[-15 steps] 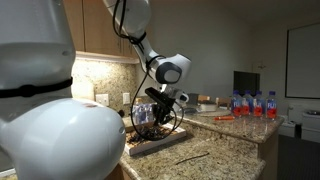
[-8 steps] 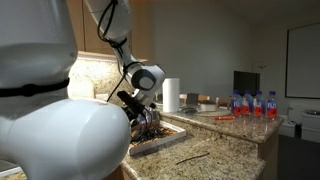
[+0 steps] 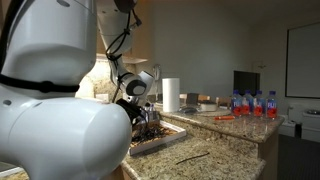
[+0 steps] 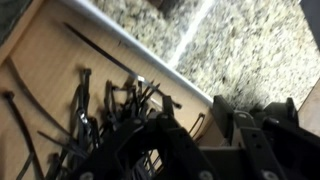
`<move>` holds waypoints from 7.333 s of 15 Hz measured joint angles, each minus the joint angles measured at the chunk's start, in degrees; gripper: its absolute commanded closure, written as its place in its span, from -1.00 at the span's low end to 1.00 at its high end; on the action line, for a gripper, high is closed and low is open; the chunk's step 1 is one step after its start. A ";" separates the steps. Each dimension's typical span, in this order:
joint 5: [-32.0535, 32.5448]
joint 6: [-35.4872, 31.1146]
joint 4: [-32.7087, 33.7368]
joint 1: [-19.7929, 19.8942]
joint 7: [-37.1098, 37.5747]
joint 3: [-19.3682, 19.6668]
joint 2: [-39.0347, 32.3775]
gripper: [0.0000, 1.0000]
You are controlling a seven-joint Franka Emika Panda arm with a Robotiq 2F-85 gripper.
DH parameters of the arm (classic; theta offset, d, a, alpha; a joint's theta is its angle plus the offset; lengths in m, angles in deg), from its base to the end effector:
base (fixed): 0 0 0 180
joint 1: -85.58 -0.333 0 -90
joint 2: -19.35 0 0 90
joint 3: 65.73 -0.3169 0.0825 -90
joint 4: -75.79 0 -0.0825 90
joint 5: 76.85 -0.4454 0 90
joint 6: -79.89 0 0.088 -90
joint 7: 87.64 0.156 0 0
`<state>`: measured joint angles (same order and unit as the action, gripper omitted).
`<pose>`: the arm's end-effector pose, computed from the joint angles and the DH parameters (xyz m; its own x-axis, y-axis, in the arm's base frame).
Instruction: Pick up all the black objects on the table and put them on the cover box
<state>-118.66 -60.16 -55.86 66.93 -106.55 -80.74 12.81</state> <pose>0.4661 0.3396 0.2169 0.9418 0.3328 0.0482 0.3142 -0.8200 -0.4783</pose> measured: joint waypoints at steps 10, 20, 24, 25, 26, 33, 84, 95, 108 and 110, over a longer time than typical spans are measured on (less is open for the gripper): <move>8.90 -4.42 4.18 10.66 1.03 5.70 -3.34 -1.00; 11.11 -4.92 -5.94 18.80 1.50 14.00 2.38 -1.00; 11.12 -5.88 -6.80 20.48 1.50 16.22 1.57 -1.00; 11.14 -6.46 -7.17 20.86 1.50 16.59 1.26 -1.00; 11.15 -7.10 -7.47 21.09 1.50 16.94 0.84 -1.00; 11.14 -8.14 -8.00 21.87 1.50 17.08 -1.45 -0.46; 21.72 -3.71 -8.06 20.03 8.65 16.66 -1.86 0.55; 21.73 -4.64 -6.02 20.06 8.65 16.07 -5.13 0.25; 21.77 -4.75 -5.61 20.97 8.64 16.02 -5.59 0.87; 21.77 -4.75 -5.61 20.97 8.64 16.01 -5.59 0.87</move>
<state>-96.88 -64.91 -61.47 87.90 -97.91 -64.72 7.22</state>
